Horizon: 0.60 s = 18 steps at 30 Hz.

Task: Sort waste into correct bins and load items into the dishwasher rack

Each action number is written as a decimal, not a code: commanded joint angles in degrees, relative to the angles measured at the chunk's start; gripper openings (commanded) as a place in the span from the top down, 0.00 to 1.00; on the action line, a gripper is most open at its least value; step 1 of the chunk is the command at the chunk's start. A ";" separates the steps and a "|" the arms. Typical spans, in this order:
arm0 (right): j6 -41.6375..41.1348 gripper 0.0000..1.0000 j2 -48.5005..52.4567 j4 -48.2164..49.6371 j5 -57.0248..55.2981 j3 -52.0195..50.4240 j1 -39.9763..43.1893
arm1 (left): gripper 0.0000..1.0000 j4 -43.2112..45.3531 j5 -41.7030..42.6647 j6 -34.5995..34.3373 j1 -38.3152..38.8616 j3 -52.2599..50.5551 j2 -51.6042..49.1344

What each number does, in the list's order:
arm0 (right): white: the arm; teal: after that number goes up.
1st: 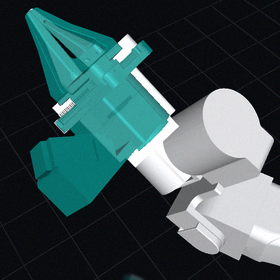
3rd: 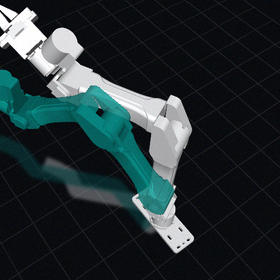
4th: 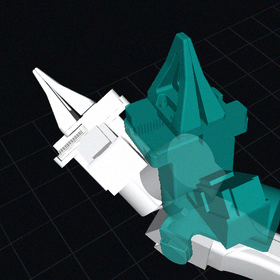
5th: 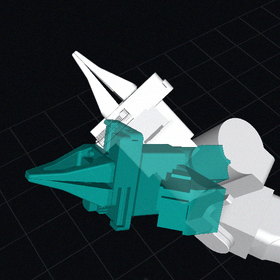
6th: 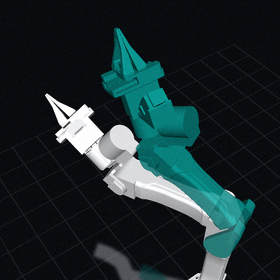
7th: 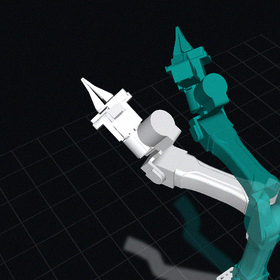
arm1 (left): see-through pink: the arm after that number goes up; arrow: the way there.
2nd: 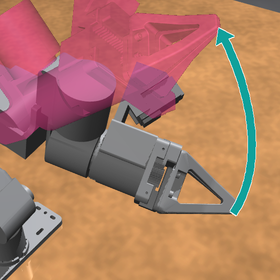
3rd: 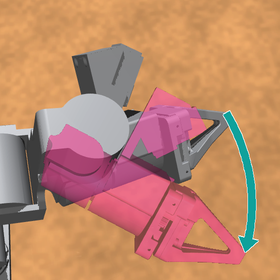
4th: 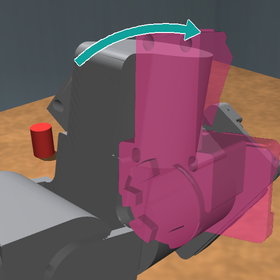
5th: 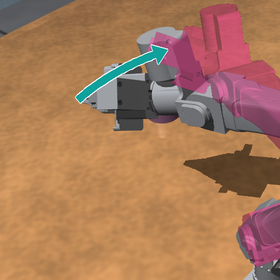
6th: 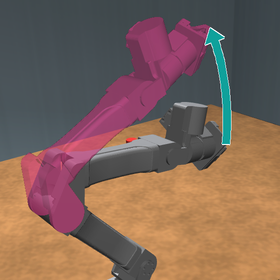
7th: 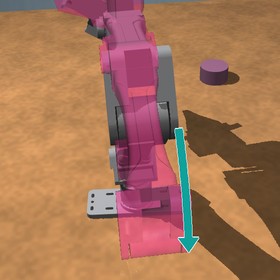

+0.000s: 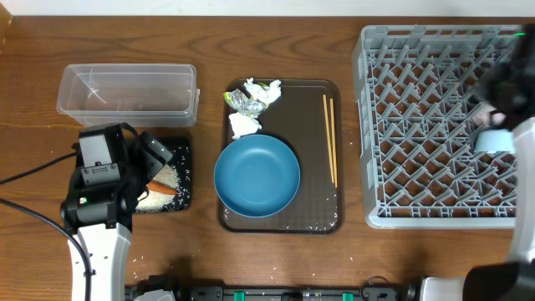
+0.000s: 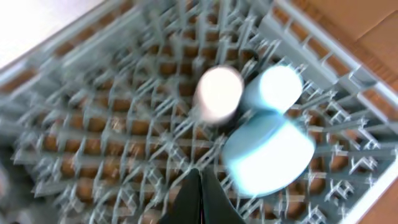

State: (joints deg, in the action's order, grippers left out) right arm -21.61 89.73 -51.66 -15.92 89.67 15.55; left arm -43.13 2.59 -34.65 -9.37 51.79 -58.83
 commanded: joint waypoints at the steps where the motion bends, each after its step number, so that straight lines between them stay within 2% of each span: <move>1: 3.69 0.99 3.32 0.87 5.01 -0.39 3.72 | 0.00 -0.11 -0.70 0.35 -0.37 1.27 -0.28; 18: 2.05 0.99 15.54 -1.55 1.77 -0.48 8.20 | 0.00 -0.11 -0.70 0.35 -0.37 1.27 -0.28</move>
State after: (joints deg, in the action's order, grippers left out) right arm -18.83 103.98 -52.25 -12.69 89.45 22.50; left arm -43.11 2.59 -34.65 -9.37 51.79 -58.85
